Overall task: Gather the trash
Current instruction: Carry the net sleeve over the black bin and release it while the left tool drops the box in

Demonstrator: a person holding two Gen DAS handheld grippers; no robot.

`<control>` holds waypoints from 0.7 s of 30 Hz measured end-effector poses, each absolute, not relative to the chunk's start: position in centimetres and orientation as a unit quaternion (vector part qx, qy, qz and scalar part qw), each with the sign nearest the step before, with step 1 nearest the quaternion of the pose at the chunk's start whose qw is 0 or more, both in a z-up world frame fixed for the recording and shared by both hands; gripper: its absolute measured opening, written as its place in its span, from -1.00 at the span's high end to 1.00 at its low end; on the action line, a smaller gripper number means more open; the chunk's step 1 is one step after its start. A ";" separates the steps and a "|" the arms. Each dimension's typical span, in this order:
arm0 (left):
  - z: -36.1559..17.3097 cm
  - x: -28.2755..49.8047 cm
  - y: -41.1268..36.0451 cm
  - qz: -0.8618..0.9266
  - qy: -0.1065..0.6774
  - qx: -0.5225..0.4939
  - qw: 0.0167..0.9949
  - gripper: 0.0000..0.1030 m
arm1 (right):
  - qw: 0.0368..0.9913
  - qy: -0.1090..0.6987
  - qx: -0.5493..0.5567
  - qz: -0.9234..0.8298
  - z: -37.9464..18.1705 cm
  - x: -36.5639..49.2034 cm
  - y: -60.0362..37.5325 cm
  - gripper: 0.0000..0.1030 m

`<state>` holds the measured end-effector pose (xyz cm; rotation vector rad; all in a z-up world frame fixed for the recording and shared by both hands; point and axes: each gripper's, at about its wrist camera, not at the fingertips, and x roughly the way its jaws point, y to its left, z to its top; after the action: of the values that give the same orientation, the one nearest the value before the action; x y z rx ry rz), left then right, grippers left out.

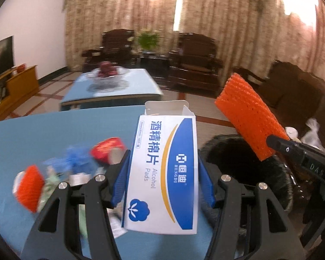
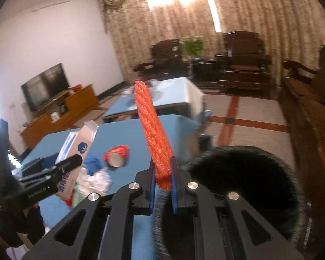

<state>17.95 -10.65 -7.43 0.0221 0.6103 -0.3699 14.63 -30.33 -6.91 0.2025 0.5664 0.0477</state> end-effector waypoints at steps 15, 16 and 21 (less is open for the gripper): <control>-12.8 19.3 -25.4 -0.290 0.346 0.026 0.892 -0.09 | 0.932 0.326 0.121 -0.105 -11.6 11.8 -39.2 0.75; -13.1 18.9 -25.6 -0.295 0.349 0.027 0.889 -0.11 | 0.930 0.330 0.122 -0.109 -11.9 11.6 -39.4 0.73; -13.6 18.4 -25.8 -0.308 0.354 0.026 0.883 -0.44 | 0.924 0.338 0.127 -0.128 -12.8 10.9 -40.1 0.20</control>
<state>18.44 -25.76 -13.64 0.0548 0.7368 -0.6411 10.95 -40.07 -12.82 0.2598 0.6941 -0.2627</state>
